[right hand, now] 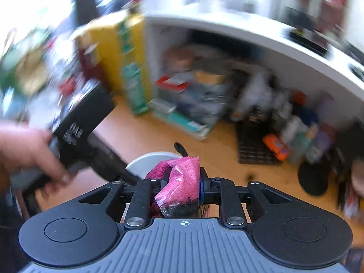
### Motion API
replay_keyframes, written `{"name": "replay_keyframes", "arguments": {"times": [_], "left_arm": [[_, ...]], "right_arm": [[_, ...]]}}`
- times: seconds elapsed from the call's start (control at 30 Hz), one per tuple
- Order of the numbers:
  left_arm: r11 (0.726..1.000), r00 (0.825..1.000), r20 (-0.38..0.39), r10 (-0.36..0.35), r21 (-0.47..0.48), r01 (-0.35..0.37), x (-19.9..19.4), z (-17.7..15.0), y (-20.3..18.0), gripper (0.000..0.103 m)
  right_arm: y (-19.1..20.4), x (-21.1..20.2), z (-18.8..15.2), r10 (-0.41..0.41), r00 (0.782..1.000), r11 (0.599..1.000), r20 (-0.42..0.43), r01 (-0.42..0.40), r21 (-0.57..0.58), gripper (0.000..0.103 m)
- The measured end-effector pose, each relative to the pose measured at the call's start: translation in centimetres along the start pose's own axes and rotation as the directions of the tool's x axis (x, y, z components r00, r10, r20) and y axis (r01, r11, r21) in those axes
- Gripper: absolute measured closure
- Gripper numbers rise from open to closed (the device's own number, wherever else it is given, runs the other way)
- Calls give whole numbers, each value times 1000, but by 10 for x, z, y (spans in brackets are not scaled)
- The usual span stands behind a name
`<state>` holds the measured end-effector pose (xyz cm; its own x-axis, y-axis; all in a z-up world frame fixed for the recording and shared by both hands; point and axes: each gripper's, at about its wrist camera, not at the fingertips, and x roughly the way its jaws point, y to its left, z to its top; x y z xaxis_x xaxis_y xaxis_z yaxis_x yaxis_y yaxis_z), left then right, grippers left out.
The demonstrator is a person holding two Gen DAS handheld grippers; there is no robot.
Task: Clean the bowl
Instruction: 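Hold the bowl with the left tool while the right tool scrubs the mitt around the inside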
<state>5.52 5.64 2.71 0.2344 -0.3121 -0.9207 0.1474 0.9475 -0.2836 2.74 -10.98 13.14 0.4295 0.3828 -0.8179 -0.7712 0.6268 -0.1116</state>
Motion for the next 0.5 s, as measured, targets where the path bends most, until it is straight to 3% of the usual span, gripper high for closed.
{"name": "replay_keyframes", "arguments": {"times": [0.13, 0.23, 0.3, 0.37, 0.43, 0.5], "left_arm": [[1000, 1000, 0, 14, 24, -14, -3, -3, -4, 81], [998, 999, 5, 32, 46, -32, -4, -3, -8, 79], [998, 999, 6, 35, 55, -35, -7, -7, -7, 78], [998, 1000, 1, 30, 58, -30, -9, -10, -7, 77], [999, 1000, -1, 20, 51, -20, -9, -12, -7, 77], [1000, 1000, -1, 6, 22, -6, -9, -10, -1, 76]], "right_arm": [[26, 34, -3, 24, 994, 978, -111, -46, -204, 79], [23, 60, 6, 23, 989, 970, -145, -57, -235, 79], [25, 77, 7, -16, 988, 946, -151, -34, -324, 79], [32, 89, 4, -64, 989, 904, -131, 2, -427, 79], [39, 96, 2, -137, 989, 843, -56, 87, -532, 80], [41, 94, 2, -159, 987, 826, -24, 120, -551, 81]]}}
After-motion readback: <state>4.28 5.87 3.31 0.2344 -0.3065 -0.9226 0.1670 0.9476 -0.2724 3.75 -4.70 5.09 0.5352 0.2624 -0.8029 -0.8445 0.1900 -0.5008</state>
